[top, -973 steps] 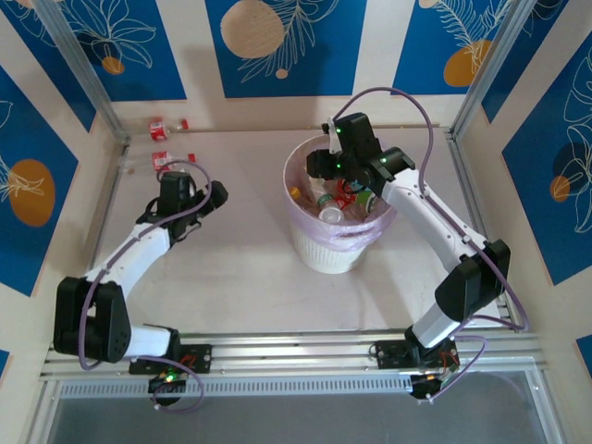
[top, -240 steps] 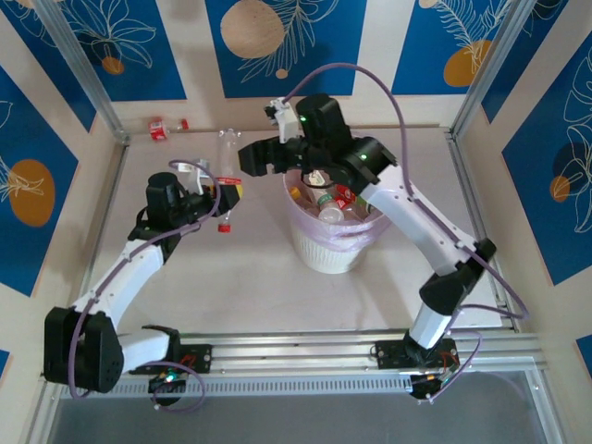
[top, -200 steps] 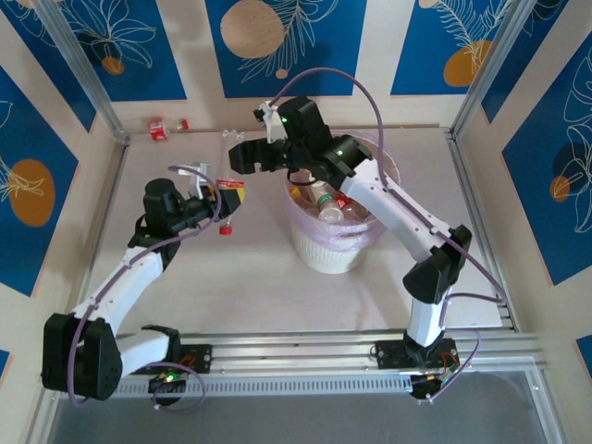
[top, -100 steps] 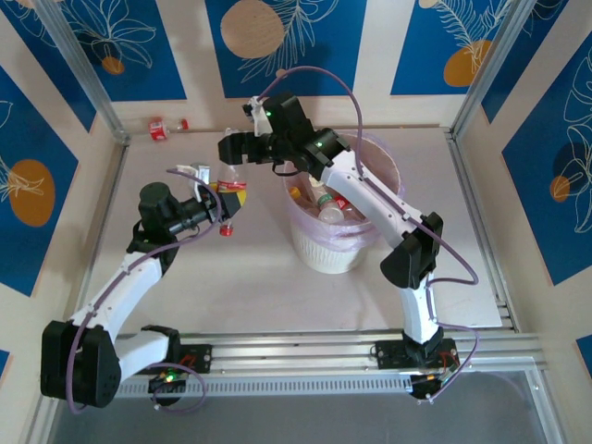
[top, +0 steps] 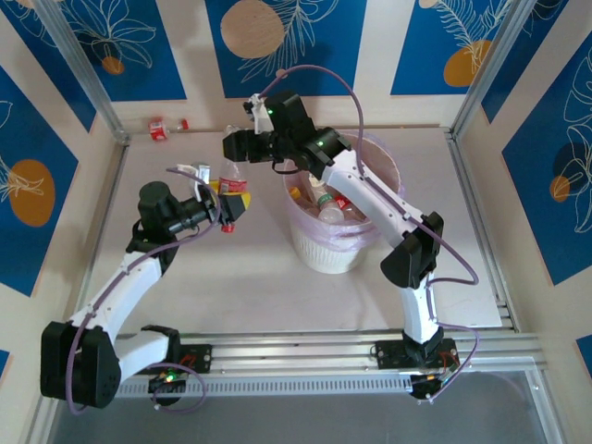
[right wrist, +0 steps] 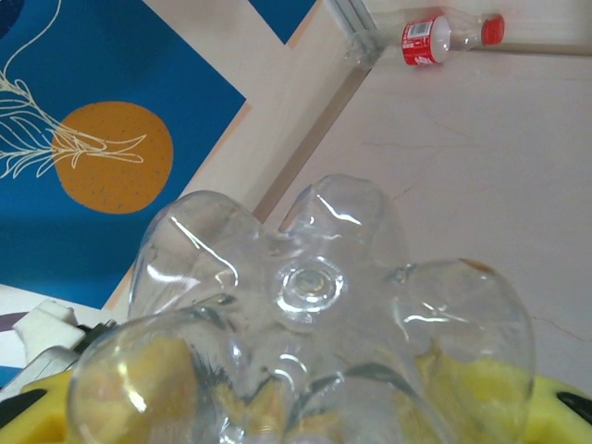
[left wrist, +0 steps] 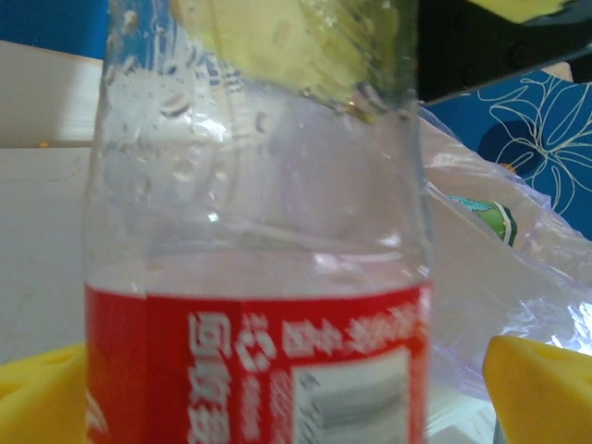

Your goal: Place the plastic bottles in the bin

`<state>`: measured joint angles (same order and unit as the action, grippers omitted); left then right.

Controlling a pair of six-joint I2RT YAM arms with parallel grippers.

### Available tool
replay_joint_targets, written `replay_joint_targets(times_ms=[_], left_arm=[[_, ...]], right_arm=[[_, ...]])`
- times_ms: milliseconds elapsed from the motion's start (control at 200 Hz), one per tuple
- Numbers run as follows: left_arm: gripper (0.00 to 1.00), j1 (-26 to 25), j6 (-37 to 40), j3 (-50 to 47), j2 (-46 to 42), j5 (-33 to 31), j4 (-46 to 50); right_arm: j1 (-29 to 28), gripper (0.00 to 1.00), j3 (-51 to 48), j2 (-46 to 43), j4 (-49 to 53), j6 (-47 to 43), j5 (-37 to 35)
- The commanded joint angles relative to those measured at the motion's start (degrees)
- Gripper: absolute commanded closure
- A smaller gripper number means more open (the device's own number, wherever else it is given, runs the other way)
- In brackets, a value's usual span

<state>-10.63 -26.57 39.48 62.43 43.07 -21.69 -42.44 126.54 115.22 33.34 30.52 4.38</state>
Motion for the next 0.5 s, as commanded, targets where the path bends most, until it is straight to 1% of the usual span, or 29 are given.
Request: replay_joint_targets(times_ms=[0, 100, 210, 295, 370, 495], left_arm=[[0.0, -0.11, 1.18, 2.87, -3.97, 2.35, 2.2], [0.0, -0.11, 2.46, 4.03, -6.72, 1.96, 7.57], [0.0, -0.1, 3.23, 5.51, -8.41, 0.8, 12.71], [0.0, -0.09, 4.38, 5.21, -9.5, -0.35, 14.29], [0.0, -0.15, 5.03, 4.69, -9.57, -1.35, 15.09], [0.0, -0.11, 3.67, 3.38, -8.74, -1.85, 12.69]], right_arm=[[0.66, 0.53, 0.74, -1.91, -2.69, -1.51, -0.35], [1.83, 0.55, 1.02, -3.63, -3.78, -2.11, -1.35], [3.77, 0.56, 2.39, -5.31, -3.83, -2.31, -0.56], [4.98, 0.57, 2.29, -7.63, -5.72, -2.5, 0.06], [5.72, 0.58, 3.34, -9.4, -5.32, -3.55, -0.26], [7.12, 0.59, 3.25, -13.78, -4.49, -6.17, -2.47]])
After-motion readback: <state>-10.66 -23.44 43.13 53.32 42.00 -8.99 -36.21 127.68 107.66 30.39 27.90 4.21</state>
